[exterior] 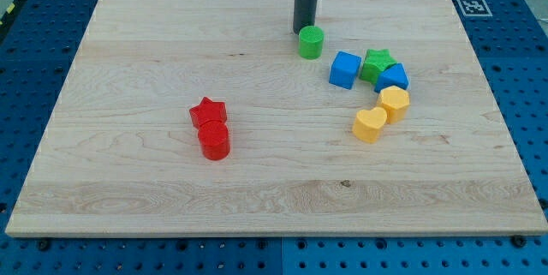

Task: Place the green circle towards the center of the board

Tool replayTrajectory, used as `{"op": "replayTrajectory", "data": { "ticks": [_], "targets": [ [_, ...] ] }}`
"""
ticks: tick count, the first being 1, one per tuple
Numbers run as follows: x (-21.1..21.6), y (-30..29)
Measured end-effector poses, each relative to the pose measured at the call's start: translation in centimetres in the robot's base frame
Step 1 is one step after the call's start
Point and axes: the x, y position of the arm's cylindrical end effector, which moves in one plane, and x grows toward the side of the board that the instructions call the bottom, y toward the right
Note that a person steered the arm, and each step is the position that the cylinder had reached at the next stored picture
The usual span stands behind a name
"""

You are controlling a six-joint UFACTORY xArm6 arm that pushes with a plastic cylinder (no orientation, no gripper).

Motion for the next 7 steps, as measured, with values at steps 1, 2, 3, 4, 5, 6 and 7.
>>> {"op": "replayTrajectory", "data": {
  "ticks": [1,2,3,4,5,6,7],
  "targets": [
    [-0.2,-0.2],
    [-1.5,4.4],
    [-1.0,7.5],
    [0.9,5.4],
    [2.8,3.9],
    [4.3,1.4],
    [4.7,-1.2]
  ]
}}
